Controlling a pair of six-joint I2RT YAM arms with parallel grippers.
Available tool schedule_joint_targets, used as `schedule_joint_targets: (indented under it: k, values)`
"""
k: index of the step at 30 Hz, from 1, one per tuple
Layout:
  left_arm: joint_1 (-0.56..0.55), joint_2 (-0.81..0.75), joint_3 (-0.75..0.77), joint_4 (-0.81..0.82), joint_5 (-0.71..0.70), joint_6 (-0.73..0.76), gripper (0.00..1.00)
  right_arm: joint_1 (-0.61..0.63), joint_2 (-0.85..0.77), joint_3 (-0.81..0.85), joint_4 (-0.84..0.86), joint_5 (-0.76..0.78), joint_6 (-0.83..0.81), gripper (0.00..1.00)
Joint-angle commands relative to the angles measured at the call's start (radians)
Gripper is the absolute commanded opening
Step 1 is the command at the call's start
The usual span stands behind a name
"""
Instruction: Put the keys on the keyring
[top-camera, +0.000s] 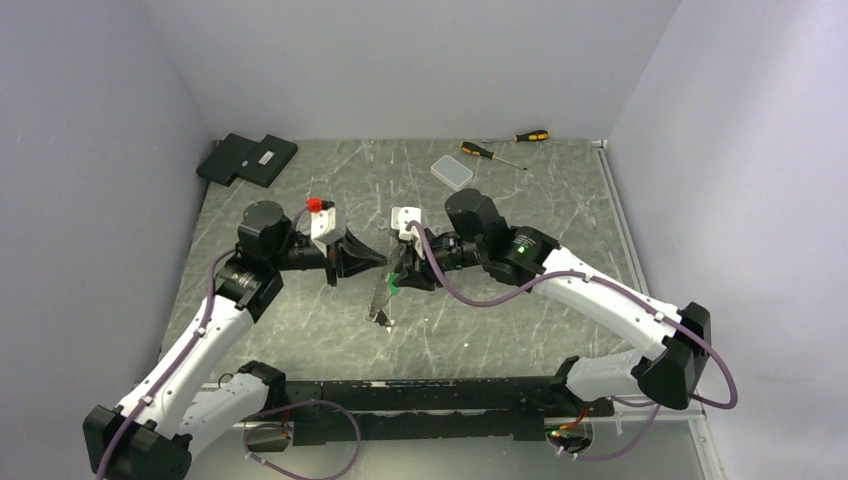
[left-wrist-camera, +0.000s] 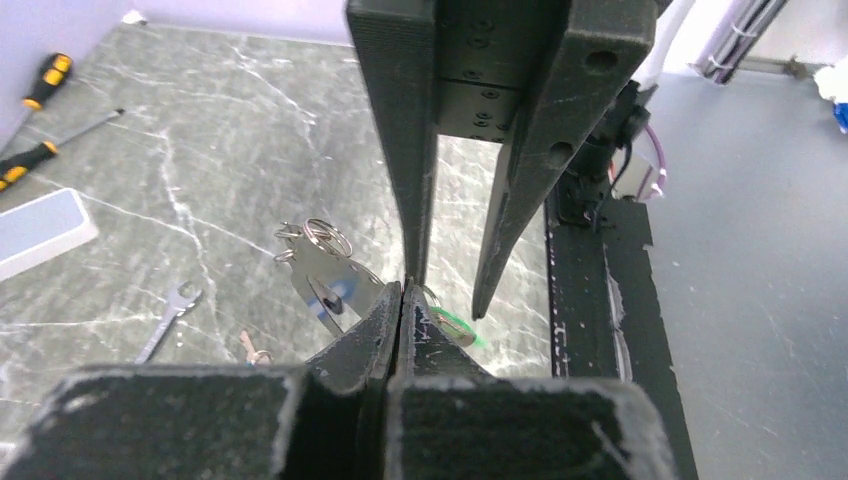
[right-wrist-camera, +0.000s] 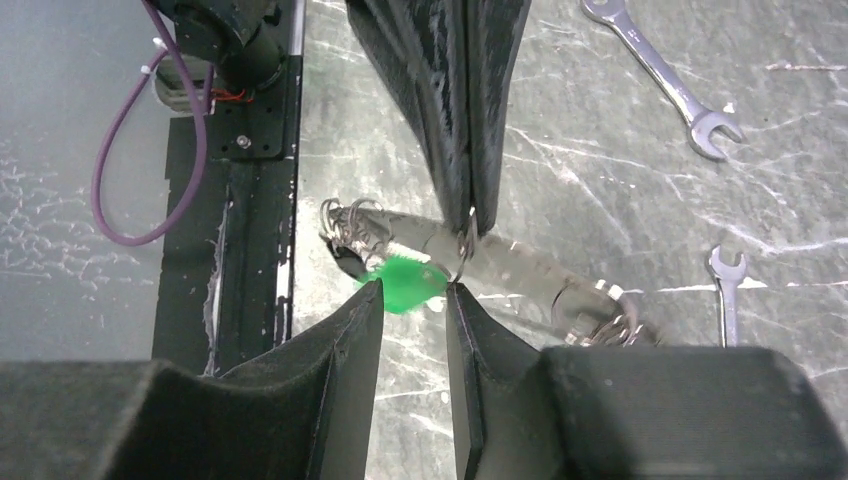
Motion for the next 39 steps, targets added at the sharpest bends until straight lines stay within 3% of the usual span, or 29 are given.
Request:
schedule_joint_targets:
  k: [1, 9, 15, 20, 31, 39]
  values:
    - [0.061, -0.051, -0.04, 0.302, 0.053, -0.224, 0.0, -0.009, -0.049, -0.019, 0.073, -0.002, 0.012, 0.33]
    - [0.089, -0.071, -0.113, 0.567, 0.042, -0.405, 0.0, -0.051, -0.096, -0.057, 0.184, -0.038, 0.069, 0.38]
    - [0.1, -0.072, -0.156, 0.75, 0.051, -0.507, 0.0, -0.137, -0.155, -0.12, 0.363, -0.108, 0.192, 0.4]
    - [0.107, -0.079, -0.171, 0.796, 0.047, -0.529, 0.0, -0.192, -0.17, -0.139, 0.435, -0.17, 0.252, 0.38]
    - [0.107, -0.062, -0.196, 0.896, 0.029, -0.588, 0.0, -0.194, -0.094, -0.11, 0.592, -0.378, 0.357, 0.34]
    - [0.109, -0.052, -0.209, 0.936, 0.022, -0.612, 0.0, -0.182, -0.051, -0.072, 0.588, -0.381, 0.356, 0.33]
